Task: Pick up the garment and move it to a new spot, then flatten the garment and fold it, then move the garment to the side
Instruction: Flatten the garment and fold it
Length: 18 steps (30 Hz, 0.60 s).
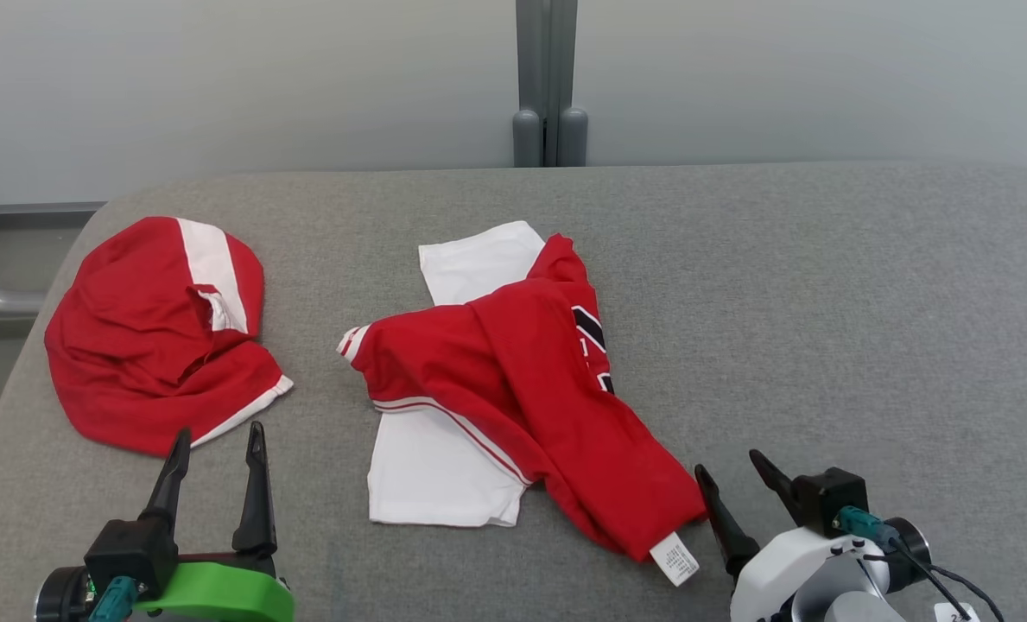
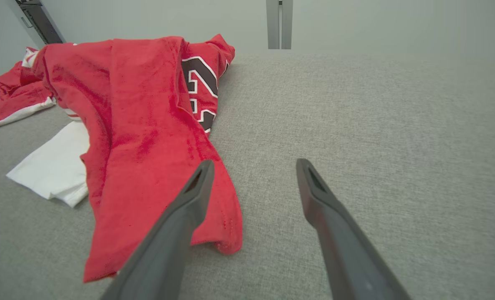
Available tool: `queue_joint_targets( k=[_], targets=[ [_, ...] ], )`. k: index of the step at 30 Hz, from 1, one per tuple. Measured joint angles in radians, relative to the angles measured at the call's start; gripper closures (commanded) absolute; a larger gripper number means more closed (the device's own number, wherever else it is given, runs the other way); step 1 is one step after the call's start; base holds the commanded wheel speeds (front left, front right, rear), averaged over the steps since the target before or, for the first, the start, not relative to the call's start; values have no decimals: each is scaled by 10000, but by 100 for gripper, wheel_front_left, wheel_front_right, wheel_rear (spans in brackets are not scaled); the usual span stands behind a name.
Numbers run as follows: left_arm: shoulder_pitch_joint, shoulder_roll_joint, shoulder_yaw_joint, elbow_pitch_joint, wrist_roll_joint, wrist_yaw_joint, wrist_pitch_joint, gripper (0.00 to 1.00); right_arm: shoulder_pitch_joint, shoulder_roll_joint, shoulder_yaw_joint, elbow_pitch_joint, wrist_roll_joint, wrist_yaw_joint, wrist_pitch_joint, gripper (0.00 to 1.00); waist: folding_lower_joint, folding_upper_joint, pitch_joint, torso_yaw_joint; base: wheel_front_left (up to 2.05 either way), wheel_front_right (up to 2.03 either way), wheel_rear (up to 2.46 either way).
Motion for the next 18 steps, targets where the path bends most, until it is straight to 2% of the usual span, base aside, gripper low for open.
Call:
queue_joint_targets(
  k=[7, 13, 14, 15, 16, 18],
  targets=[
    [-56, -96, -169, 100, 0, -69, 0, 0, -495, 42, 642, 1718, 79, 0, 19, 0, 0, 0, 137, 336, 0, 0, 0],
    [-161, -127, -221, 186, -4, -84, 0, 0, -777, 155, 978, 2711, 324, 0, -71, 0, 0, 0, 293, 545, 0, 0, 0],
    [-173, -130, -219, 188, -6, -86, 0, 0, -819, 188, 1049, 2794, 385, -2, -86, 3, 0, 0, 312, 564, 0, 0, 0],
    [-182, -134, -209, 190, -6, -88, 0, 0, -845, 217, 1101, 2855, 447, -2, -117, 61, 0, 0, 325, 573, 0, 0, 0],
    [-184, -136, -199, 190, -6, -92, 0, 0, -887, 238, 1160, 2924, 508, -2, -127, 98, 0, 0, 335, 573, 0, 0, 0],
    [-184, -142, -174, 188, -6, -92, 0, 0, -969, 251, 1237, 3010, 617, -2, -130, 100, 0, 0, 345, 552, 0, 0, 0]
  ],
)
